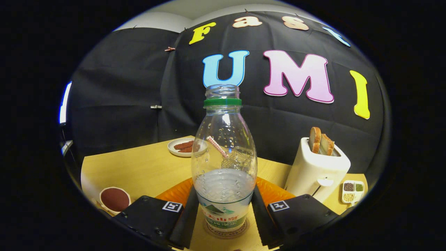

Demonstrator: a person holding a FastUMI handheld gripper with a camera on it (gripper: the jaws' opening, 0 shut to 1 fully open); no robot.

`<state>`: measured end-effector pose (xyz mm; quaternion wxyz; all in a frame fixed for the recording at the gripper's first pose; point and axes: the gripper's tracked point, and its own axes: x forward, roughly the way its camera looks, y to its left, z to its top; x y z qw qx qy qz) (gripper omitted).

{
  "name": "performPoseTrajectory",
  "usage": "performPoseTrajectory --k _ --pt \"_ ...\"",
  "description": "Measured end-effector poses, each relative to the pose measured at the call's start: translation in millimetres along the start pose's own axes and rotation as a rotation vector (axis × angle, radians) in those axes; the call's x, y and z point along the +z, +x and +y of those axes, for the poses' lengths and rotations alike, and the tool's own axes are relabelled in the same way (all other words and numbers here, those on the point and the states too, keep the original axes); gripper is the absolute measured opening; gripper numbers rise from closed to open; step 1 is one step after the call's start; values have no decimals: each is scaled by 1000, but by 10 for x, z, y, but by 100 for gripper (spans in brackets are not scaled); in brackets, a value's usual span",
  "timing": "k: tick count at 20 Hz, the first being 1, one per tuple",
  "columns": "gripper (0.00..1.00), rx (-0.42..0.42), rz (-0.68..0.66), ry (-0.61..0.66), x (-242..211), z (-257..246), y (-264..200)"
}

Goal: Take the bottle from table, then pour the juice into the cup, finally place the bottle on the coaster

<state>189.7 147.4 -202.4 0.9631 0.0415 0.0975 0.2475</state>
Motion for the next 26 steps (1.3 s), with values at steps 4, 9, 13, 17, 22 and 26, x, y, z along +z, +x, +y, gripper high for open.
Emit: performPoseTrajectory --k 4,9,13,17,22,26 --pt "76 -14 19 39 -189 -32 54" --pt "77 -30 14 61 -250 -37 55" --pt "79 -21 27 89 -286 -6 57" --pt "88 -13 63 90 -357 42 -15" --pt "95 -25 85 82 -400 33 -47" --pt "96 -42 97 89 -412 3 -138"
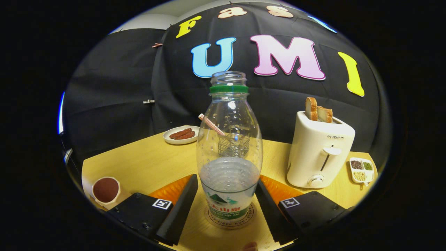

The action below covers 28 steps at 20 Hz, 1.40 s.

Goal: Take the bottle from table, then pour the juice into the cup, finally place the bottle on the coaster

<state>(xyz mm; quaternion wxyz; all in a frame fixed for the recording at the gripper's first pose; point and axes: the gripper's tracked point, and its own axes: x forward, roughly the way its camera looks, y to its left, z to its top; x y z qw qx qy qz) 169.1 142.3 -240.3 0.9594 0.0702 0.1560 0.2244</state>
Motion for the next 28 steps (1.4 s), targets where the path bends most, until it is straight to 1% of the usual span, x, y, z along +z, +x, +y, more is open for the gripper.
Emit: performPoseTrajectory --k 3,10,14,20,25,28 --pt "96 -20 -8 8 53 -49 -113" --pt "96 -57 -60 -22 431 -68 -703" --pt "96 -78 -80 0 721 40 -1125" --pt "96 -139 -115 -29 1313 1 -1784" --pt "96 -208 -140 -66 1675 -113 -2181" --pt "96 -231 -155 -87 1845 -121 -2352"
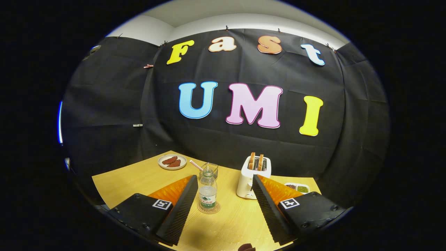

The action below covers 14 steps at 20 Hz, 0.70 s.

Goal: Take the bottle from table, then pour the juice into the cup, finally place the bottle on the coaster

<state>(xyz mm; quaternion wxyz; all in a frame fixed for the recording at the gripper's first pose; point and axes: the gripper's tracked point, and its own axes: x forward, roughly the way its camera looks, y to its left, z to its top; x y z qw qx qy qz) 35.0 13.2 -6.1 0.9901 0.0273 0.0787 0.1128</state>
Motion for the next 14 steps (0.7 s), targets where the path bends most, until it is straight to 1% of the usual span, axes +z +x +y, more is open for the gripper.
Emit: performPoseTrajectory --k 7,10,14 --pt "97 -35 -45 -44 282 -134 -246" --pt "97 -49 -49 -76 290 -208 -316" --pt "97 -67 -57 -78 313 -318 -397"
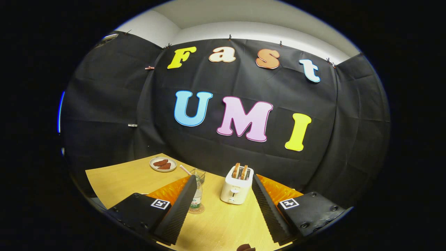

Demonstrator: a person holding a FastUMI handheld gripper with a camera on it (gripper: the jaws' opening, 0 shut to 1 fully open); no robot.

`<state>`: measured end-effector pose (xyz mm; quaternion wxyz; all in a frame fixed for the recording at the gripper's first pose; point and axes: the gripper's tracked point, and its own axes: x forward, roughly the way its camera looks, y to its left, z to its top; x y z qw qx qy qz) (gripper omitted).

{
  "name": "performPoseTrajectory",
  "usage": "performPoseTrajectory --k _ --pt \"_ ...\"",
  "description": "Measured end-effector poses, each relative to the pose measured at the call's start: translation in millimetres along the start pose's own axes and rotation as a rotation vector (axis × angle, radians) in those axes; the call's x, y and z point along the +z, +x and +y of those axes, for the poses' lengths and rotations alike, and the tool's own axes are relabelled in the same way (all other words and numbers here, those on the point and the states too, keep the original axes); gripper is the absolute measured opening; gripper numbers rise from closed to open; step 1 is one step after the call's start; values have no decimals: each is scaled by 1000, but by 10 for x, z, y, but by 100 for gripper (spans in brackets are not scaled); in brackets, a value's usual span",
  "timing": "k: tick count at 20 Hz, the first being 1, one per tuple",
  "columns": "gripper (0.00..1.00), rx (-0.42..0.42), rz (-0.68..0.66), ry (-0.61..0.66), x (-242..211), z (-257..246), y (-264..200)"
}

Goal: Take the bottle from table, then pour the juice into the cup, finally place the bottle on the coaster

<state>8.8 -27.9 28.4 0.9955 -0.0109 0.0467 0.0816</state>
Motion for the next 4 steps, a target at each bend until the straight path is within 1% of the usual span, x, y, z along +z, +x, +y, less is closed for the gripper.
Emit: performPoseTrajectory --k 4 --pt "97 -16 0 18 -12 -104 -44"
